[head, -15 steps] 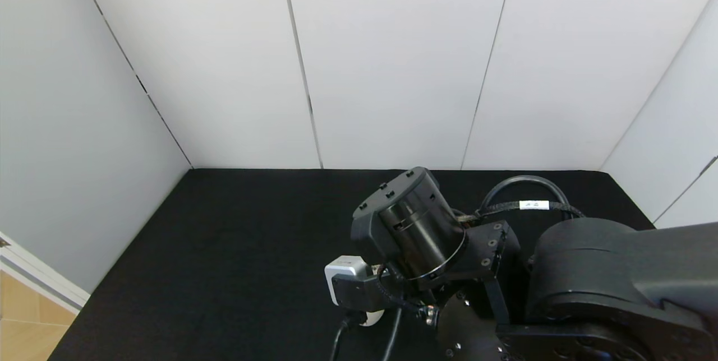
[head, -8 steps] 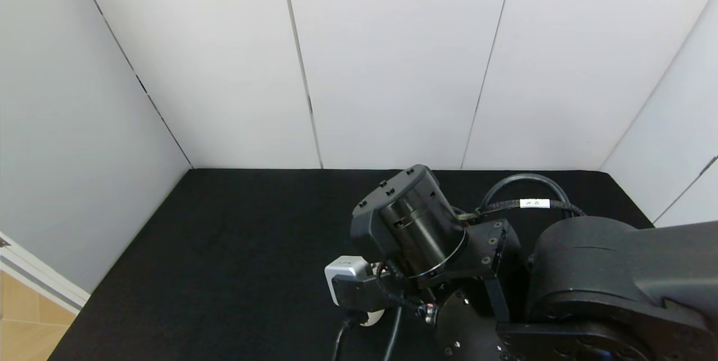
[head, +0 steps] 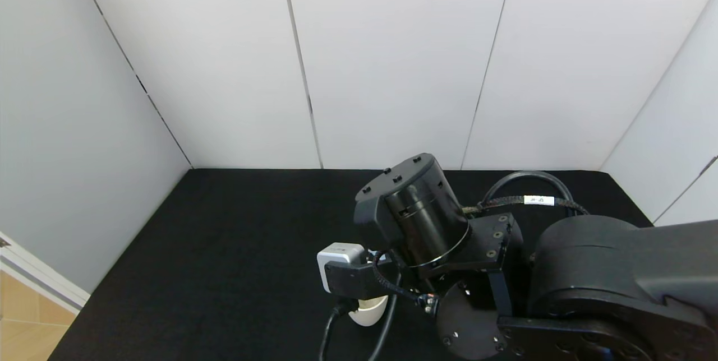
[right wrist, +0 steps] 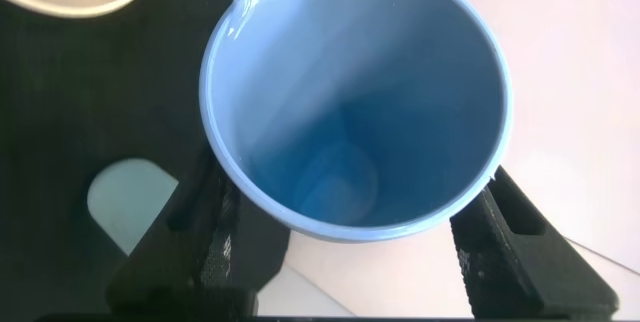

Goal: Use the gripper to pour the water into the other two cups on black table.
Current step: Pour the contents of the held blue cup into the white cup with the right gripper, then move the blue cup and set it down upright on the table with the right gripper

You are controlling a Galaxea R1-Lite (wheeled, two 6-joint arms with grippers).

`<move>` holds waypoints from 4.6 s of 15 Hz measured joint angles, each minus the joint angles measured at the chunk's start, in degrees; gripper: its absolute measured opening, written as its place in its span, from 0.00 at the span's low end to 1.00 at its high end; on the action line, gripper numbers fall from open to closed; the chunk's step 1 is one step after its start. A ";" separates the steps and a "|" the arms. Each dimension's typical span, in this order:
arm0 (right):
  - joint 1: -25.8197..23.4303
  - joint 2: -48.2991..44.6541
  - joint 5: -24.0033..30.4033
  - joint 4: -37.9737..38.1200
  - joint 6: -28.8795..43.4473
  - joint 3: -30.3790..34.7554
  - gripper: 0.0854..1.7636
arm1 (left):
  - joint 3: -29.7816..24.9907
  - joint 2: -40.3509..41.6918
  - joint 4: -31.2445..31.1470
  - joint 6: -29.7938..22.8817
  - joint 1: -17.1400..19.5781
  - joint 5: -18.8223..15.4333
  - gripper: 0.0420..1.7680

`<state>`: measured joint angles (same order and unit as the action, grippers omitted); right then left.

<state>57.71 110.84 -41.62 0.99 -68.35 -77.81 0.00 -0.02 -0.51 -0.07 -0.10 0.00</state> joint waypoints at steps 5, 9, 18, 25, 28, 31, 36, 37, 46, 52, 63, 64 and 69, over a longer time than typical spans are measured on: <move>-0.29 -0.41 2.89 -1.10 7.11 0.78 0.69 | 0.00 0.00 -0.06 0.00 0.00 0.00 0.97; -0.29 -1.61 5.16 -0.74 16.96 0.98 0.69 | 0.00 0.00 -0.06 0.00 0.00 0.00 0.97; -10.28 -13.85 15.10 -1.21 23.13 7.30 0.69 | 0.00 0.00 -0.09 0.00 0.00 0.00 0.97; -27.53 -27.60 29.90 -1.40 33.05 14.99 0.69 | 0.00 0.00 -0.11 0.00 0.00 0.00 0.97; -35.80 -32.26 36.35 -3.85 41.66 19.14 0.69 | 0.00 0.00 -0.11 0.00 0.02 0.00 0.97; -43.98 -35.18 44.12 -10.50 45.98 24.52 0.69 | 0.00 0.00 -0.11 0.00 0.02 0.00 0.97; -53.72 -37.11 54.32 -26.84 54.11 35.56 0.69 | 0.00 0.00 -0.11 0.00 0.02 0.00 0.97; -55.28 -37.08 54.52 -27.42 55.85 36.47 0.69 | 0.00 0.00 -0.11 0.00 0.02 0.00 0.97; -59.77 -35.34 54.26 -29.51 62.88 37.96 0.69 | 0.00 0.00 -0.11 0.00 0.00 0.00 0.97; -60.29 -27.34 54.28 -36.29 62.88 38.79 0.69 | 0.00 0.00 -0.11 0.00 0.02 0.00 0.97; -58.94 -7.47 54.92 -50.26 62.73 43.30 0.69 | 0.00 0.00 -0.11 0.00 0.02 0.00 0.97; -58.94 -6.62 54.92 -50.59 62.76 43.31 0.69 | 0.00 0.00 -0.09 0.00 0.02 0.00 0.97; -58.94 -3.12 54.89 -50.93 62.71 43.06 0.69 | 0.00 0.00 -0.11 0.00 0.02 0.00 0.97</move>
<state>-1.23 107.72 13.28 -49.94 -5.64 -34.76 0.00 -0.02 -0.62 -0.07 -0.07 0.00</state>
